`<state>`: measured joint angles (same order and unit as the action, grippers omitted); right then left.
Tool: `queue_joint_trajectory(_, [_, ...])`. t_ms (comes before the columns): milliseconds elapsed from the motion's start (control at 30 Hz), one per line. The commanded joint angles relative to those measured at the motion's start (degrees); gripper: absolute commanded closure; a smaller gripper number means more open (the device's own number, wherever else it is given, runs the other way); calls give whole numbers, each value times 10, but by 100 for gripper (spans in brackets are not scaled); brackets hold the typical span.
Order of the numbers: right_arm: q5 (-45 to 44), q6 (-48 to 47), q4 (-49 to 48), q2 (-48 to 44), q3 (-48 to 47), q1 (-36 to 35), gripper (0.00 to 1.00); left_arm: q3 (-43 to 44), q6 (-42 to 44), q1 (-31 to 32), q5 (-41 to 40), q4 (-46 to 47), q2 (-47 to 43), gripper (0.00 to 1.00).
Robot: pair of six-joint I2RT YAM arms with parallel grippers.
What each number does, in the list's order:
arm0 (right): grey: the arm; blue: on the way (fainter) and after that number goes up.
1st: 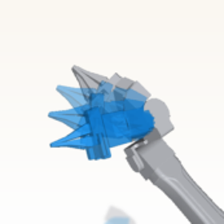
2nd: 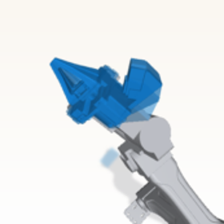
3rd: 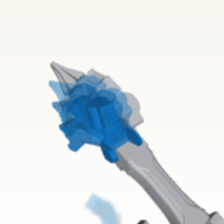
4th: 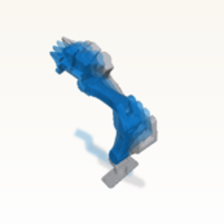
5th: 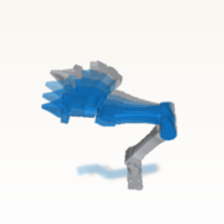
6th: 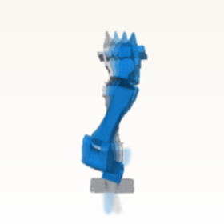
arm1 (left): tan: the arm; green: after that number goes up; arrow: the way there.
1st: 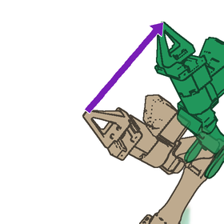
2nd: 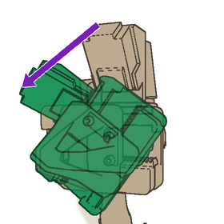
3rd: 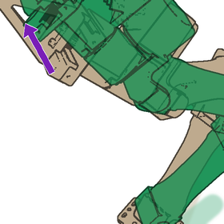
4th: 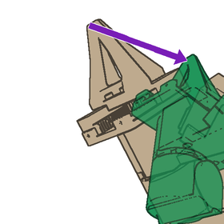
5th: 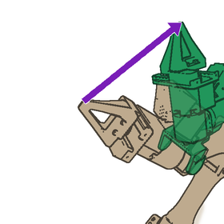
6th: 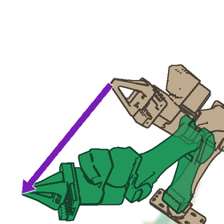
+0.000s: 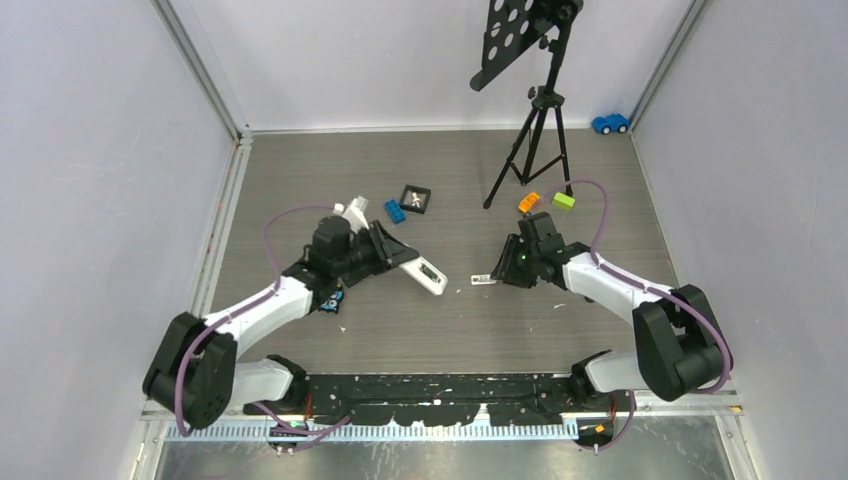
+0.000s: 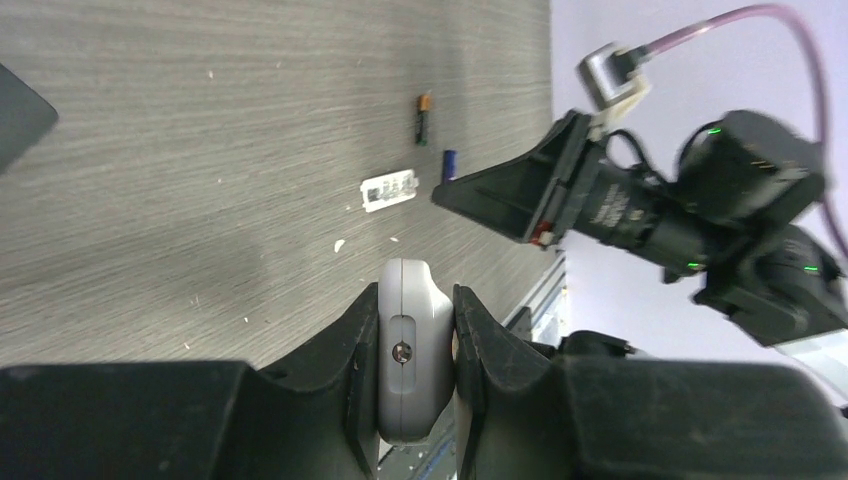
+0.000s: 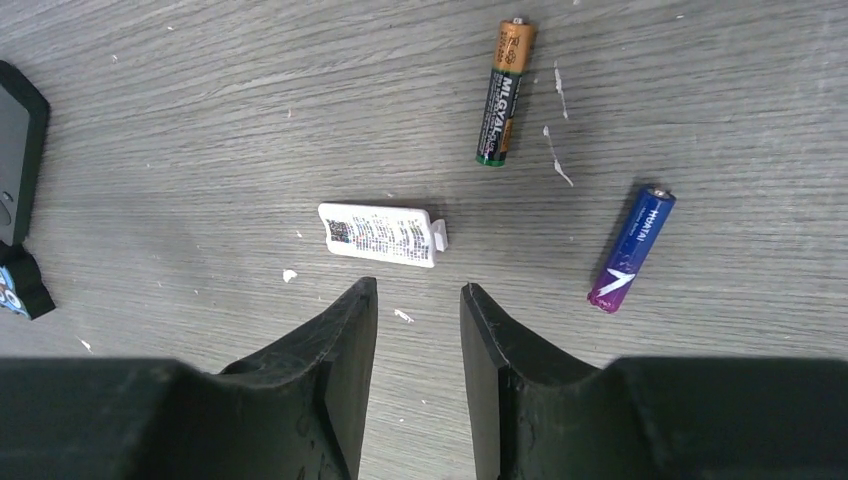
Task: Load the batteries into the remote control
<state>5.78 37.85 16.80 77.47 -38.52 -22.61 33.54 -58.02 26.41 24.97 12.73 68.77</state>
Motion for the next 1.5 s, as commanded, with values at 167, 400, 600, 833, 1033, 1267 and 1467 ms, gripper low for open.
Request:
queue_joint_trajectory(167, [-55, 24, 2, 5, -28, 0, 52, -32, -99, 109, -141, 204, 171, 100])
queue_joint_trajectory(400, [-80, 22, -4, 10, -35, -1, 50, -41, -109, 155, -213, 212, 212, 89])
queue_joint_trajectory(600, [-76, 23, -11, 37, -58, -2, 50, -69, -115, 165, -225, 140, 177, 42])
queue_joint_trajectory(833, [-67, -7, 8, 51, -92, -13, 45, -82, -114, 167, -242, 7, 102, 20])
queue_joint_trajectory(1033, [-56, -98, 47, 69, -123, -26, 34, -47, -86, 167, -315, -188, 17, 1])
queue_joint_trajectory(1267, [-37, -335, 164, 102, -235, -117, 22, -12, -17, 162, -349, -237, -37, 0])
queue_joint_trajectory(1467, [-106, -462, 298, 205, -317, -137, 25, 28, 42, 117, -257, -231, -16, 0])
